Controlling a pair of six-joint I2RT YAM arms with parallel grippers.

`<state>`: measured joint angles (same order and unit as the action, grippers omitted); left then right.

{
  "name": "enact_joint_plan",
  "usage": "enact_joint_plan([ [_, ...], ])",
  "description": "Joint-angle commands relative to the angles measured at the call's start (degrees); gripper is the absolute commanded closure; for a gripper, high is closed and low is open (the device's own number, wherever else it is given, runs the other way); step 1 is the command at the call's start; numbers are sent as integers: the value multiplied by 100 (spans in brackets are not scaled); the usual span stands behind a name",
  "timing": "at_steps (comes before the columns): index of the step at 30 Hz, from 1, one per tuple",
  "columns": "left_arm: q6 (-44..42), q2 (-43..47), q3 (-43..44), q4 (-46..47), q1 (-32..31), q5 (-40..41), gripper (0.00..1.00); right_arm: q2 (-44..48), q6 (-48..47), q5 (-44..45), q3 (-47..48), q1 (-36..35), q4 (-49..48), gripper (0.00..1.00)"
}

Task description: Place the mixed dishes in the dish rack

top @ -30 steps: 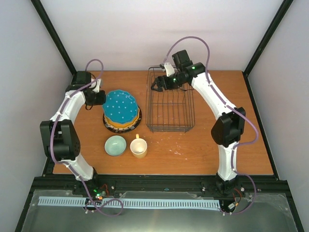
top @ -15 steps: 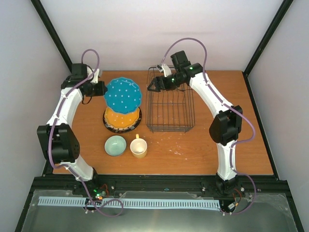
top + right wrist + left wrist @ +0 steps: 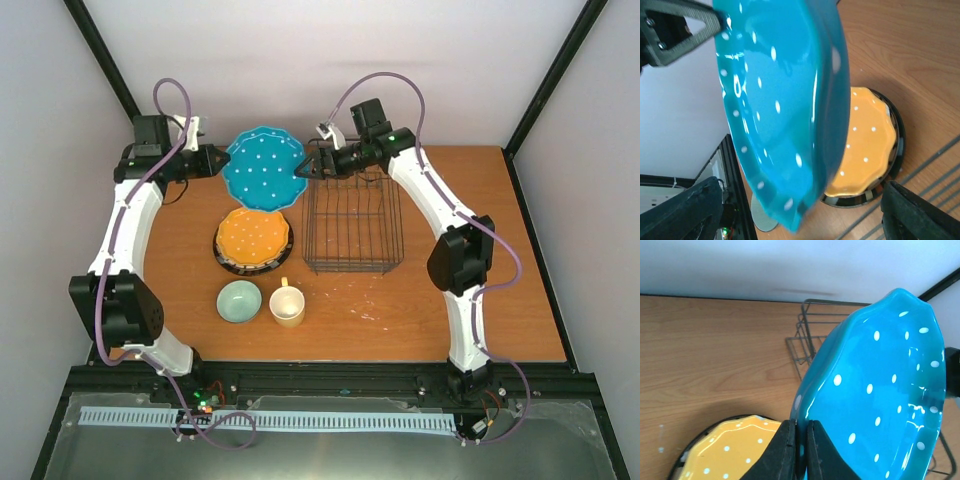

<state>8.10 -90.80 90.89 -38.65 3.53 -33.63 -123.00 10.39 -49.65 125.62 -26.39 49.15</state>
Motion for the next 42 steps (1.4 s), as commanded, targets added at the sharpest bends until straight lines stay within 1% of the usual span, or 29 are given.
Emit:
enact_joint_plan([
  [1,574,411,-95,858,-1,-929,99,-179,323,-437,346,-15,-396,15],
  [4,750,494,-298,1054,-1,-1132,99,-247,523,-678,366,-21,-598,15],
  [6,879,549,-456,1233,-10,-1241,99,-287,647,-870,376,-28,-754,19],
  [7,932,572,-532,1330,-17,-1291,99,-305,732,-964,378,-32,-853,22],
  [9,1037,595,-631,1477,-27,-1372,99,-339,883,-1159,375,-51,-1043,33],
  [11,1120,574,-704,1626,-32,-1459,99,-377,998,-1376,375,-79,-1181,42],
  [13,1174,537,-729,1731,-51,-1530,99,-408,1052,-1542,363,-111,-1257,53],
  [14,1184,513,-731,1765,-60,-1538,99,-411,1067,-1613,346,-119,-1283,65],
  [16,1186,453,-725,1811,-72,-1580,100,-409,1131,-1717,300,-129,-1364,94],
  [17,1188,424,-738,1840,-78,-1594,99,-395,1126,-1712,287,-129,-1356,97],
  [20,1185,336,-728,1864,-93,-1629,99,-335,1068,-1600,288,-129,-1268,97],
  [23,1117,243,-654,1748,-98,-1475,99,-223,1106,-1132,260,-92,-1182,97],
  [25,988,203,-580,1567,-99,-1214,86,-96,1176,-806,203,-34,-1187,97],
  [28,745,124,-418,1224,-98,-759,59,129,1355,-411,88,108,-1329,97],
  [30,623,97,-347,1070,-98,-427,43,262,1492,-152,87,230,-1383,97],
  [31,578,78,-310,1002,-96,-242,30,344,1552,36,115,302,-1360,97],
  [32,529,47,-263,948,-98,-36,8,418,1583,165,128,368,-1357,97],
  [33,503,30,-199,907,-98,150,1,489,1581,369,174,438,-1288,97],
  [38,567,20,-71,897,-94,1221,0,751,1349,1415,483,700,-719,97],
  [42,571,-169,140,604,-104,2074,0,678,960,3104,1325,691,552,97],
])
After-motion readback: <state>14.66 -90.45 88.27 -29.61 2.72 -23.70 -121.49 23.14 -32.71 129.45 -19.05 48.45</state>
